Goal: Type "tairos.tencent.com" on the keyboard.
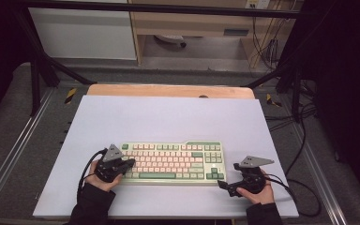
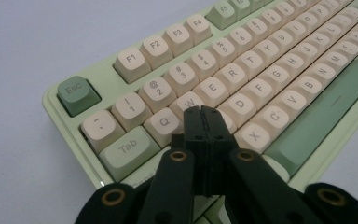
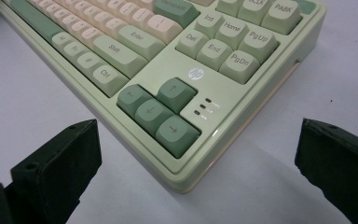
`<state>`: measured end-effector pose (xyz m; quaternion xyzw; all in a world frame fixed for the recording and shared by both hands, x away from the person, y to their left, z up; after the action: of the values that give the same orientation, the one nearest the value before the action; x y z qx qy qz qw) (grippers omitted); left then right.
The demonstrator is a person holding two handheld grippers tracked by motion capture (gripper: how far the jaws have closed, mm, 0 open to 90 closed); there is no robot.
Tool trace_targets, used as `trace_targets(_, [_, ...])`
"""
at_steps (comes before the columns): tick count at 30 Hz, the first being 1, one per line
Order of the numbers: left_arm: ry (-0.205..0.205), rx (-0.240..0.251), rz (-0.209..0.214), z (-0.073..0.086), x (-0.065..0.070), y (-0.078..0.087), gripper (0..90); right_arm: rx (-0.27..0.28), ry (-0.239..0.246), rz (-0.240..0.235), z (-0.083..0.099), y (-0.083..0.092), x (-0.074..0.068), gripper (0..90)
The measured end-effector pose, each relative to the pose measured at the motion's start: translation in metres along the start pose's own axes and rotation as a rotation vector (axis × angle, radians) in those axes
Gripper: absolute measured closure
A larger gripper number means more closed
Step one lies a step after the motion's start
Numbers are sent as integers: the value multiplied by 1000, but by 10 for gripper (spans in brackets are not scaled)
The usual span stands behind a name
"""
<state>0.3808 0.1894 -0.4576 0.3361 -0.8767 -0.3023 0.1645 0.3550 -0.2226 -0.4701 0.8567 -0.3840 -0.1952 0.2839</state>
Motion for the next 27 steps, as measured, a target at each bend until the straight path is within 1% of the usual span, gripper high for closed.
trace_targets(3, [1,3,-1,0,0,1,900,4,-2,-1,0,1,0,17])
trace_targets(8, [2,22,3,-3,1,6,900,14,-8,-10,-2,3,-1,40])
trace_targets(11, [7,25,13,-3,2,6,900,17,7,-18,-6,4,-5,85])
trace_targets(12, [6,25,16,-3,2,6,900,23,19,-24,-7,4,-7,99])
trace_targets(13, [7,25,18,-4,2,6,900,23,19,-24,-7,4,-7,99])
trace_targets(14, [10,29,19,-4,3,6,900,27,24,-37,-10,4,-11,132])
trace_targets(15, [11,30,22,-4,3,7,900,32,33,-39,-12,4,-12,152])
trace_targets(16, [12,30,25,-4,3,6,900,30,30,-37,-14,4,-14,176])
trace_targets(17, [13,32,26,-4,3,6,900,34,43,-41,-16,3,-15,196])
trace_targets(18, [13,32,28,-4,3,7,900,32,43,-48,-18,3,-17,214])
trace_targets(19, [12,33,29,-5,3,7,900,32,43,-48,-18,3,-17,214])
trace_targets(20, [14,34,30,-5,3,7,900,42,41,-66,-22,2,-21,258])
trace_targets(21, [16,36,33,-5,3,7,900,42,41,-66,-22,2,-21,258])
trace_targets(22, [19,38,35,-5,3,7,900,46,47,-74,-26,1,-25,298])
trace_targets(23, [20,40,34,-5,3,8,900,46,52,-77,-28,0,-27,318])
trace_targets(24, [20,40,34,-5,3,8,900,46,52,-77,-28,0,-27,318])
trace_targets(26, [20,41,36,-5,3,7,900,33,54,-93,-33,-6,-34,365])
trace_targets(27, [19,41,37,-5,4,7,900,33,54,-93,-33,-6,-34,365])
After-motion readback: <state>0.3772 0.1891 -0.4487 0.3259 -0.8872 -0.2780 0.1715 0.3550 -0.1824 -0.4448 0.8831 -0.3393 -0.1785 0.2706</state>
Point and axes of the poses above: each handheld gripper's, and its own axes: y roughly backward along the jaws, z roughly out of its underside, x roughly to its right, the point moved 4 cm from there along -y, roughly forward along the jaws, and after that the axes turned 5 degrees about z, right-handed, at the moved point
